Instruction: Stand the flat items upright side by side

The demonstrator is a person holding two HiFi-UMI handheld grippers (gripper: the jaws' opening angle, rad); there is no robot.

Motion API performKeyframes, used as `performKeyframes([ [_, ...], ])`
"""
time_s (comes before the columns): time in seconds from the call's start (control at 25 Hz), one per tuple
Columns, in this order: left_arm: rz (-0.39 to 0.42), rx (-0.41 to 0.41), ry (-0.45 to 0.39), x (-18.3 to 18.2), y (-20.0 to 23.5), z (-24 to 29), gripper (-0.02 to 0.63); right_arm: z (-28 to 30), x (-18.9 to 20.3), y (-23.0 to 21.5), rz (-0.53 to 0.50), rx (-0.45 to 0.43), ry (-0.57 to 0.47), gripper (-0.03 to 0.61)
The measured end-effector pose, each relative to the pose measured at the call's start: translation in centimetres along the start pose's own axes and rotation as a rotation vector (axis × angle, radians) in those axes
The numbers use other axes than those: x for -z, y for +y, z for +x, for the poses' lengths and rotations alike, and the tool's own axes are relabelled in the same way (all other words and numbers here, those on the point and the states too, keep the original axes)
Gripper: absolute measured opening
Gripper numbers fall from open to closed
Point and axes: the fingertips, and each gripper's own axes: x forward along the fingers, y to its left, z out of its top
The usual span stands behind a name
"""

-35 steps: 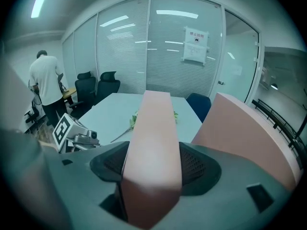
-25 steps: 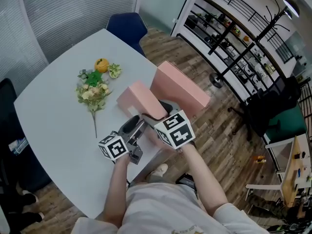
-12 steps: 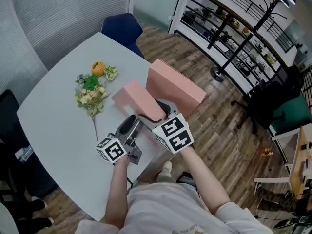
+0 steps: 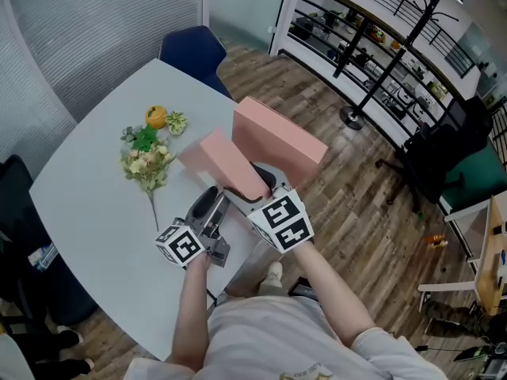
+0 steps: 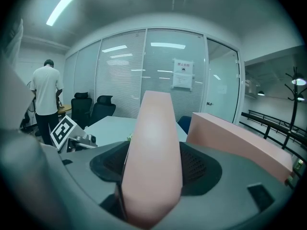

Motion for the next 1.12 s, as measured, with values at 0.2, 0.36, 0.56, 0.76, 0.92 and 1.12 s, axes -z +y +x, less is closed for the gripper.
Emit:
performKeyframes([
  [0.2, 0.006, 0.005, -0.013, -0.2, -0.7, 0.1, 0.242, -0.9, -0.2, -0.1, -0.003, -0.004, -0.062, 0.325],
  [0.36, 0.014, 0.002, -0.016, -0.3, -0.7, 0.1, 0.236, -1.3, -0.1, -0.1, 0.0, 0.003, -0.112, 0.325],
  [0.56, 0.015, -0.004, -0.017, -0.3, -0.9, 0.2, 0.232, -2.1, -0.2, -0.3, 0.006, 0.014, -0.182, 0.326],
  [0.76, 0.022, 0.0, -0.022, -0.2, -1.1, 0.2, 0.225, -3.0, 0.3, -0.3, 0.014, 0.03, -0.278, 0.325],
  [0.92, 0.028, 0.003, -0.02, 0.0, -1.3, 0.4, 0.221, -3.5, 0.6, -0.5, 0.023, 0.034, -0.302, 0.325],
  [1.12, 0.045, -0.005, 0.01, 0.8, -1.3, 0.7, 0.221, -3.8, 1.0, -0.9, 0.026, 0.036, -0.311, 0.325],
])
